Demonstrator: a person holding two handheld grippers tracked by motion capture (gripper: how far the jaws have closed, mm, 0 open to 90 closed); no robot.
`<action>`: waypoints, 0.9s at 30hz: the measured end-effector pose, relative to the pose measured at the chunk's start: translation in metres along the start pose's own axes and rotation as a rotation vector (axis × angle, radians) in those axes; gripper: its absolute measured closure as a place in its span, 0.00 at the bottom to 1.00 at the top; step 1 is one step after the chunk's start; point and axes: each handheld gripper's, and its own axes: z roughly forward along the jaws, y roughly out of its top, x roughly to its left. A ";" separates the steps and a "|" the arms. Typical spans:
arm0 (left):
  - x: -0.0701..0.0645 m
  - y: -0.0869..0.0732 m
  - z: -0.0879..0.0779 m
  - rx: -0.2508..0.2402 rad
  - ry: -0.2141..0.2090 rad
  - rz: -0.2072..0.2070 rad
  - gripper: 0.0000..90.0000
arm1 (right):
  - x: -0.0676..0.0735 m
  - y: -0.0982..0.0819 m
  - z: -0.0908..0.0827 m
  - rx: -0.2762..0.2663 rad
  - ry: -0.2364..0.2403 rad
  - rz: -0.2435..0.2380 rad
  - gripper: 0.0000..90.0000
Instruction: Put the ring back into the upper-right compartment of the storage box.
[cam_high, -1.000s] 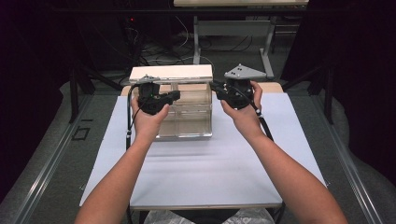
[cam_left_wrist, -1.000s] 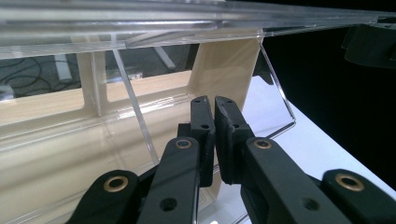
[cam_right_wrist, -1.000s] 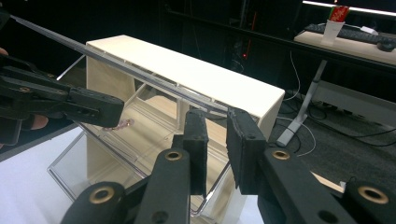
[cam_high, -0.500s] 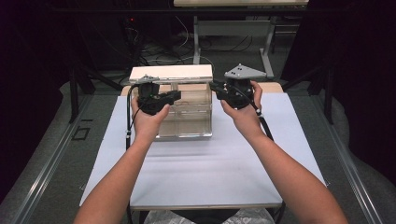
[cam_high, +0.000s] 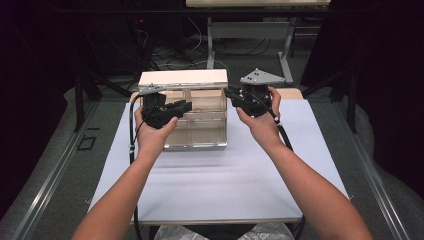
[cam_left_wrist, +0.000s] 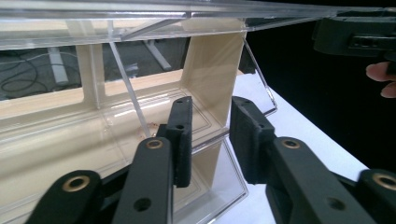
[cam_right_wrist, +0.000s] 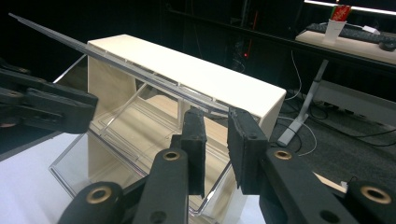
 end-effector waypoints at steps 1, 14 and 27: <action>0.000 0.000 -0.002 0.002 -0.002 0.000 0.74 | 0.000 0.000 0.000 0.000 0.000 0.000 0.86; -0.002 -0.001 -0.022 -0.024 0.004 0.008 0.67 | 0.002 -0.001 -0.001 0.004 -0.006 0.006 0.86; -0.002 0.005 -0.040 -0.049 0.037 0.024 0.63 | 0.003 -0.006 -0.003 0.014 0.009 0.007 0.85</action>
